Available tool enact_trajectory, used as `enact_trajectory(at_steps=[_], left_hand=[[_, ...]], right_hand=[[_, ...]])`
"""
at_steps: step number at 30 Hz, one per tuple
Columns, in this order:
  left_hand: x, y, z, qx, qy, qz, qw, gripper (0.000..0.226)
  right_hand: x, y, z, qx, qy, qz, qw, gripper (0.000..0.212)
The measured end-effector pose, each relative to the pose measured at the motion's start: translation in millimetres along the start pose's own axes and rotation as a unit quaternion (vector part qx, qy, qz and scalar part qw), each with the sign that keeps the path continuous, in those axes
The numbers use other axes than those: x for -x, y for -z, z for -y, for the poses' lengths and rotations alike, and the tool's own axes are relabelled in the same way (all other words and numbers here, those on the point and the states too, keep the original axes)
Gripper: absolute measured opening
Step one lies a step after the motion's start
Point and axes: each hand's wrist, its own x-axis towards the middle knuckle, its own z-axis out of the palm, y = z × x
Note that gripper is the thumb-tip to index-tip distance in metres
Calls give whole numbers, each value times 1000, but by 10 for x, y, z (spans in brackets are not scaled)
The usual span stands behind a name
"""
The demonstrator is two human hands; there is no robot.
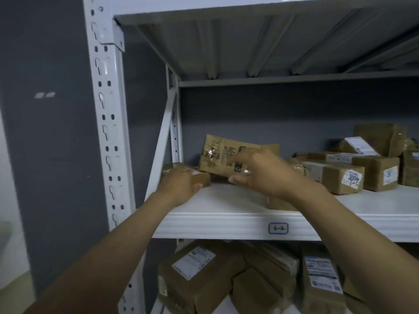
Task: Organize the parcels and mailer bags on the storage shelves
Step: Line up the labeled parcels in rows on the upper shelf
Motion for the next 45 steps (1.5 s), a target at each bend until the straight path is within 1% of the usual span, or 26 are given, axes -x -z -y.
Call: enact_trajectory(at_steps=[2, 5, 9, 13, 16, 17, 19, 22, 25, 27, 29, 32, 34, 35, 36, 37, 39, 41, 43, 44, 45], left_hand=[[23, -45, 101, -3, 0, 20, 1000, 64], [154, -7, 142, 3, 11, 21, 1000, 57], [371, 96, 142, 13, -22, 15, 1000, 55], [577, 191, 140, 31, -27, 13, 999, 71], [662, 218, 77, 38, -25, 13, 999, 84], [690, 227, 79, 28, -28, 13, 999, 87], [727, 217, 108, 21, -38, 1, 999, 90], [754, 163, 170, 65, -52, -19, 996, 91], [787, 89, 185, 85, -53, -42, 994, 95], [795, 51, 196, 94, -47, -64, 992, 94], [795, 45, 200, 95, -55, -81, 991, 95], [833, 72, 216, 85, -70, -93, 990, 104], [902, 95, 227, 88, -88, -101, 987, 98], [940, 107, 231, 97, -97, -109, 984, 90], [969, 116, 236, 108, -108, -122, 981, 83], [994, 126, 233, 115, -120, -143, 976, 76], [1038, 173, 190, 128, -133, -209, 960, 67], [1055, 273, 114, 155, -124, -283, 938, 63], [1043, 419, 26, 183, -116, -332, 918, 61], [1037, 504, -23, 194, -120, -342, 911, 61], [1037, 594, -75, 199, -132, -348, 907, 60]], right_hand=[[-83, -146, 97, -8, 31, 30, 999, 38], [-190, -354, 173, -8, 47, 74, 996, 35], [-289, -562, 169, -24, 4, 99, 995, 36], [-323, -702, 170, -24, -40, 115, 992, 38], [-298, -745, 120, -28, -76, 115, 990, 48], [-294, -753, 139, -48, -83, 120, 988, 49], [-262, -754, 211, -125, -85, 132, 980, 48], [-191, -772, 339, -235, -106, 123, 958, 52], [-121, -779, 394, -338, -135, 75, 928, 43], [-74, -769, 416, -411, -157, 40, 897, 41], [-31, -749, 445, -489, -168, 13, 856, 38], [33, -712, 459, -577, -169, 9, 799, 36], [92, -678, 441, -620, -159, 6, 769, 39], [121, -659, 429, -622, -148, 4, 769, 40], [141, -642, 423, -606, -137, 3, 784, 40], [153, -624, 418, -572, -125, 5, 810, 41], [154, -586, 428, -499, -103, 15, 860, 46], [117, -550, 434, -448, -83, 19, 890, 60], [66, -492, 443, -427, -74, 12, 901, 78], [43, -447, 447, -435, -71, 5, 897, 84], [21, -396, 454, -454, -68, -3, 888, 85]])
